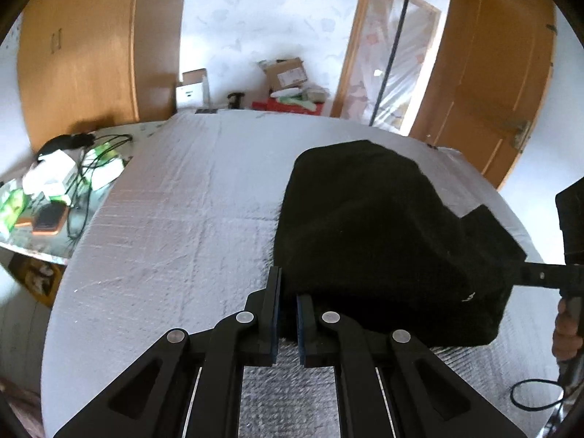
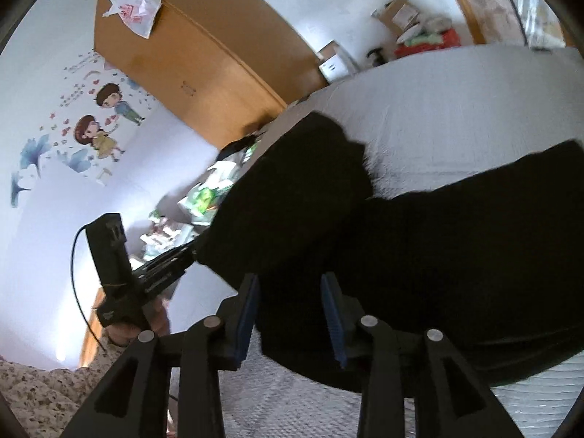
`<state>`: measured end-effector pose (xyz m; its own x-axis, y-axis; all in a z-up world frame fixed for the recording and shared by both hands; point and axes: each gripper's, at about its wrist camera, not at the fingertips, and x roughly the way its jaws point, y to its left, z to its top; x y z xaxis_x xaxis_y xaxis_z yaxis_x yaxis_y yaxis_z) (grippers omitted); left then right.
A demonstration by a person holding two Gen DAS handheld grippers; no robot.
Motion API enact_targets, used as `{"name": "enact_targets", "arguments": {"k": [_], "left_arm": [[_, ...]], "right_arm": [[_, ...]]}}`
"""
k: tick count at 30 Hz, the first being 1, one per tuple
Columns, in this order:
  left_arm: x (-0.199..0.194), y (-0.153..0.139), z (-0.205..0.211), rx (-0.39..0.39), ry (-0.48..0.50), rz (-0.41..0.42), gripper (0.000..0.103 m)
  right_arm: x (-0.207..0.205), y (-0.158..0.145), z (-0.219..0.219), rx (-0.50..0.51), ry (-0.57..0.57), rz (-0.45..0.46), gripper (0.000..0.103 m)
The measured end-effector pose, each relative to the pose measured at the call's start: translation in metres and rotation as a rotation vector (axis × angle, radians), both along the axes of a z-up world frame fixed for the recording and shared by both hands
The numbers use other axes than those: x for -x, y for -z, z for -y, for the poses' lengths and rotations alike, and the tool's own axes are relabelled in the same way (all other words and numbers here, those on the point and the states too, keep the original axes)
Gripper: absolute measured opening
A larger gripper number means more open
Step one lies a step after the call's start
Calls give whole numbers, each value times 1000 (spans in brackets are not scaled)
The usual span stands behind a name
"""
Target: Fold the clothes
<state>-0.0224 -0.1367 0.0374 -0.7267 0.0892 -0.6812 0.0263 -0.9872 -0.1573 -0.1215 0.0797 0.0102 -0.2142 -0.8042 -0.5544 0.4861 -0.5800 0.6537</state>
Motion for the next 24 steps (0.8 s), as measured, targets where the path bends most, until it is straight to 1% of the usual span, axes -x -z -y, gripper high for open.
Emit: {"name": "enact_targets", "arguments": {"k": [3, 7, 8, 9, 11, 12, 14, 15, 17, 20, 22, 24], "left_arm": [[-7, 3, 3, -4, -1, 8, 7], [-15, 1, 3, 21, 7, 14, 7], [-17, -1, 2, 31, 10, 10, 7], [-19, -4, 0, 41, 20, 3, 7], [-22, -11, -4, 58, 46, -16, 7], [-23, -15, -6, 64, 53, -26, 9], [-26, -23, -11, 70, 85, -52, 12], [-27, -27, -14, 72, 104, -65, 17], [-28, -34, -22, 70, 157, -95, 24], [-26, -43, -39, 90, 223, -133, 24], [-22, -47, -48, 119, 234, -153, 24], [-15, -49, -51, 128, 241, -153, 24]], "right_arm": [[2, 1, 8, 46, -15, -10, 37], [7, 1, 14, 82, -6, -4, 37], [9, 1, 15, 86, 7, -5, 35], [11, -1, 17, 82, 26, -10, 20], [12, -5, 18, 78, 46, -30, 8], [13, -8, 18, 84, 51, -42, 6], [13, -17, 20, 87, 49, -71, 5], [13, -21, 22, 88, 46, -83, 5], [14, -30, 26, 93, 39, -103, 5], [18, -44, 31, 133, 28, -119, 4], [23, -54, 37, 161, 23, -128, 4], [25, -59, 44, 164, 9, -133, 4]]}}
